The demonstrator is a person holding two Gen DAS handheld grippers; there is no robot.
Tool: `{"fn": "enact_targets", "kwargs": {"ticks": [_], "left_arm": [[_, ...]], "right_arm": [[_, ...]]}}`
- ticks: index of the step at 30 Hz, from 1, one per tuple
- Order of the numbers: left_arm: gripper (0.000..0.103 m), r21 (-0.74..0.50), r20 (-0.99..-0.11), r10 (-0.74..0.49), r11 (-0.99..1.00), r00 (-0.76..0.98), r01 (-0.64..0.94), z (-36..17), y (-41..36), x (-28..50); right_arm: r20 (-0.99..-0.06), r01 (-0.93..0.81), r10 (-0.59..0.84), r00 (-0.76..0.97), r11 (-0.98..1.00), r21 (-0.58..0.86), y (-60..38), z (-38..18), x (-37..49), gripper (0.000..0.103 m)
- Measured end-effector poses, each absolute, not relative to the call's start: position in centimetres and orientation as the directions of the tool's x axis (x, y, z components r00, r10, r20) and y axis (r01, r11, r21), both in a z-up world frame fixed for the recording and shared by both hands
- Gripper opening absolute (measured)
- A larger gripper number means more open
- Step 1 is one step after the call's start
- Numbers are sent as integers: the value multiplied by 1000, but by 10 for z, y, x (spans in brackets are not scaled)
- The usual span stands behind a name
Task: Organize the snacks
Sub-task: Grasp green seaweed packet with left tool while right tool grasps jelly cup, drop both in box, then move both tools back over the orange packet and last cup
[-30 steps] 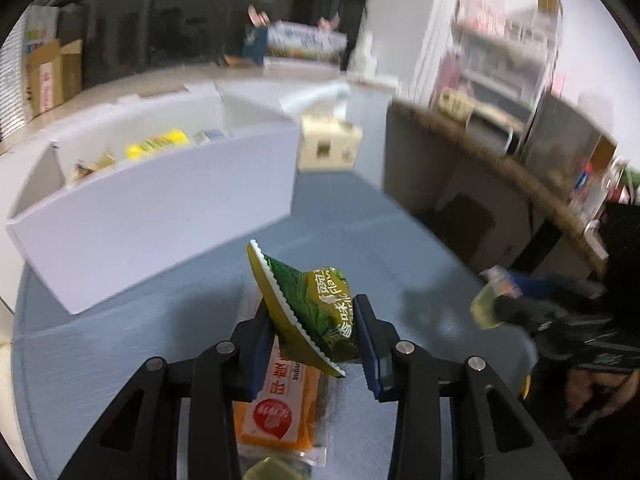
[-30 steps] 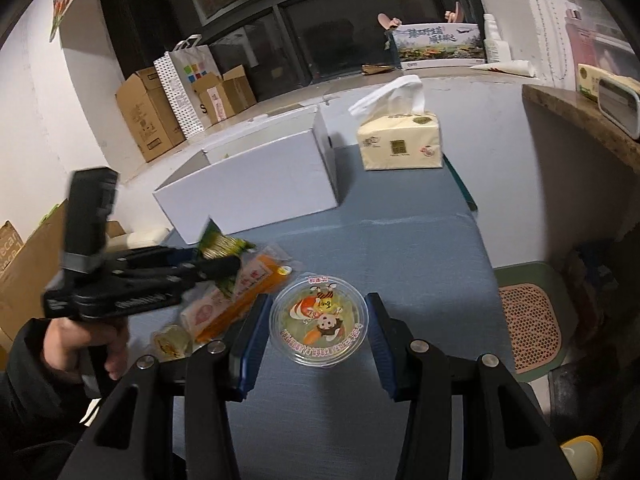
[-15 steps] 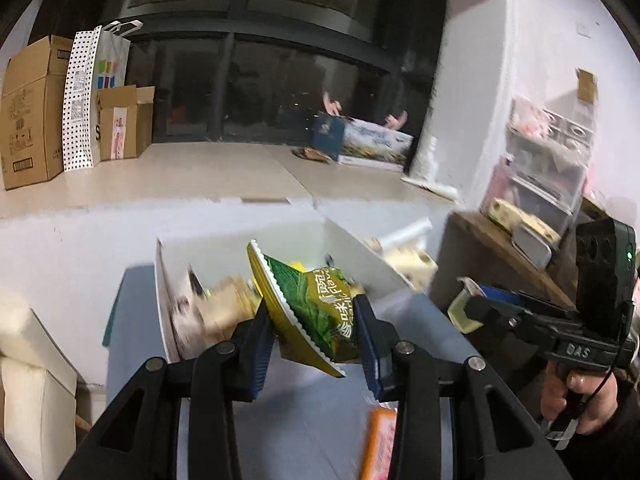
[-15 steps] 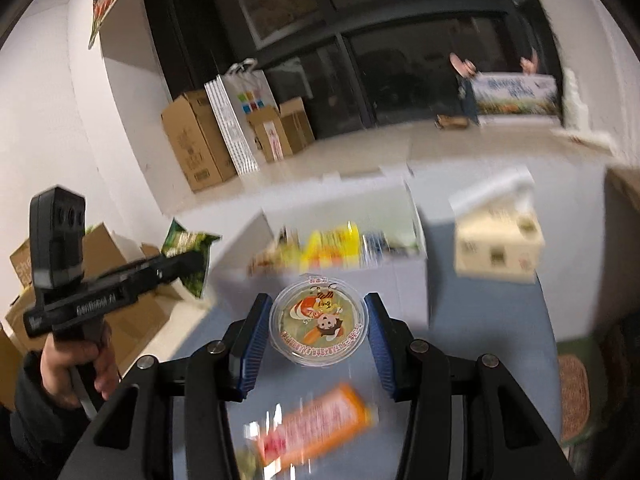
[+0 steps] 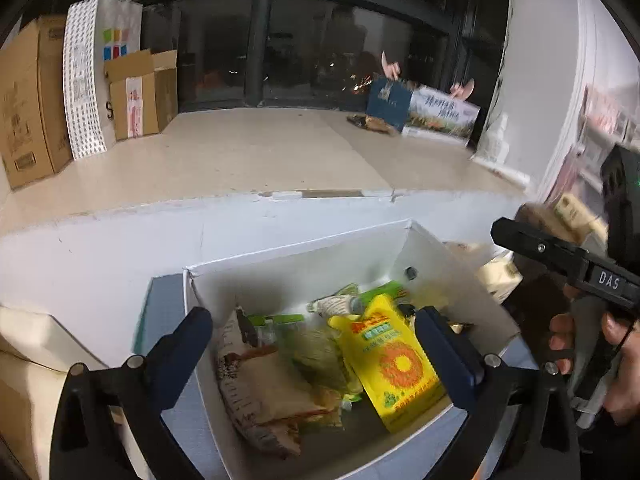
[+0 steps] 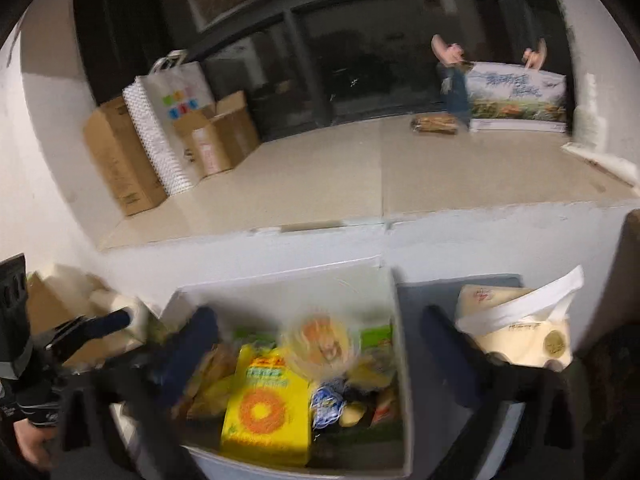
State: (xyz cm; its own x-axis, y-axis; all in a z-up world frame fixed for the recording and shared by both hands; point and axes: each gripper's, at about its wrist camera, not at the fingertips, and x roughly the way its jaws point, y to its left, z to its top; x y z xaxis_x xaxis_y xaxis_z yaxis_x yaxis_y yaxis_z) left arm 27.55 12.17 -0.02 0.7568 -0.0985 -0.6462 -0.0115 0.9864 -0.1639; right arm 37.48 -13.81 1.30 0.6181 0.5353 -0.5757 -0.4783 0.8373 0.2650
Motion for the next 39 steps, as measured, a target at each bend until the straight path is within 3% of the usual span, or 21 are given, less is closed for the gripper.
{"fn": "enact_targets", "kwargs": {"ticks": [3, 7, 11, 20, 27, 33, 39], "left_arm": [[103, -152, -631, -91, 988, 770, -8, -3, 126, 263], [103, -160, -615, -103, 987, 782, 4, -2, 125, 248], [103, -141, -578, -105, 990, 809, 28, 16, 113, 219], [103, -125, -513, -207, 978, 833, 166, 18, 74, 117], [103, -153, -577, -260, 966, 774, 210, -29, 38, 56], [103, -197, -660, -336, 940, 672, 277, -72, 4, 42], [103, -148, -712, -346, 925, 611, 350, -89, -26, 54]], "right_arm": [[-547, -518, 590, 593, 800, 301, -145, 14, 367, 103], [-540, -552, 570, 620, 805, 216, -145, 20, 348, 103], [-512, -591, 617, 598, 771, 239, -152, 27, 324, 103], [-460, -689, 686, 563, 697, 197, -183, 29, 230, 103], [-573, -680, 665, 480, 694, 236, -223, -27, 170, 103], [-541, -596, 662, 519, 734, 327, -275, -57, 124, 103], [-506, -551, 631, 588, 770, 320, -310, -55, 96, 103]]}}
